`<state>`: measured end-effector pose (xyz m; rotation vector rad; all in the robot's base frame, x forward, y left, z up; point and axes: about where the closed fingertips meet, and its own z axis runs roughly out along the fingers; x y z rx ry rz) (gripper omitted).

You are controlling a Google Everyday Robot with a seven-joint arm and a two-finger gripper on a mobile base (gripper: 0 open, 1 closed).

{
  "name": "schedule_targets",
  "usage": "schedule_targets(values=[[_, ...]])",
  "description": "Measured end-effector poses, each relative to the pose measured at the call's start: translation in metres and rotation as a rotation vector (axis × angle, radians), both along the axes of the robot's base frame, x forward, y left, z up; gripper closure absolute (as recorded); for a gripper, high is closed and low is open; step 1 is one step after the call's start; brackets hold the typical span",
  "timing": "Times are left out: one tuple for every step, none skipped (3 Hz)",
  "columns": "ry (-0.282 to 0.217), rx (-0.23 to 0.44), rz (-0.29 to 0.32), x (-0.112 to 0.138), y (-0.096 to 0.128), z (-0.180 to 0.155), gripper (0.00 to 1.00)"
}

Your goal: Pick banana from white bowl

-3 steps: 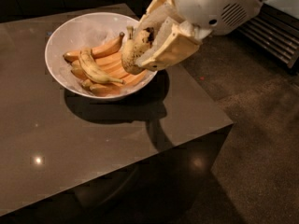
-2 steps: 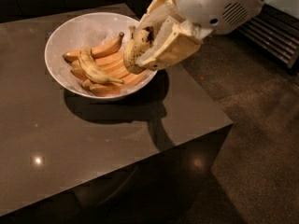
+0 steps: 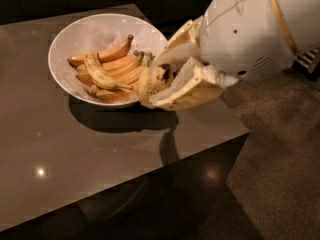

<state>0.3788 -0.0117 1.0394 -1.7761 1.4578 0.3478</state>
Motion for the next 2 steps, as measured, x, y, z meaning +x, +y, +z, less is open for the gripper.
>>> schedule_targets(values=[[0.049,0.035,0.018,-0.0146,0.0048,-0.0181,1.00],[0.049,0.035,0.018,-0.0146,0.0048,-0.0181,1.00]])
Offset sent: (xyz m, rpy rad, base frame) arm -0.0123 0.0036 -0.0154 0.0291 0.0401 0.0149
